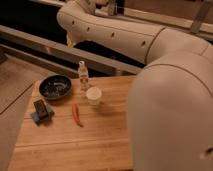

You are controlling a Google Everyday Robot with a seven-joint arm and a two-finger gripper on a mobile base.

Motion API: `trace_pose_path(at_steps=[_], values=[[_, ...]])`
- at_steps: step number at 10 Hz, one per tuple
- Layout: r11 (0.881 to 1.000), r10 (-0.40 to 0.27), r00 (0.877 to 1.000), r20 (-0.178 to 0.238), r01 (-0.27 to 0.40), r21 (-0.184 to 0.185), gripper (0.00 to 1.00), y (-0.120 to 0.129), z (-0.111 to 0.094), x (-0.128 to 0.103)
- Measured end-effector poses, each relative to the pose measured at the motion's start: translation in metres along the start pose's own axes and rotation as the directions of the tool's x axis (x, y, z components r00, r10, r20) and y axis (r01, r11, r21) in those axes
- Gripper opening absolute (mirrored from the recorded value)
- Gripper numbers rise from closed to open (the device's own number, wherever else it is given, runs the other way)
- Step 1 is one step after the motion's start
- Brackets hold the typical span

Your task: Place the bottle in the ceramic bowl

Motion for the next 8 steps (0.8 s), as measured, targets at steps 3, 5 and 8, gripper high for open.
trace_pose_path(at_steps=[3,5,8], values=[[1.000,0.013,0.997,-0.072,-0.014,-0.020,0.65,0.003,0.021,0.033],[0.999,0.042,0.993,-0.113,-0.039,0.024,0.65,-0.017,0.029,0.048],[0.998,0.057,0.986,-0.159,-0.050,0.045,0.65,-0.017,0.043,0.058]])
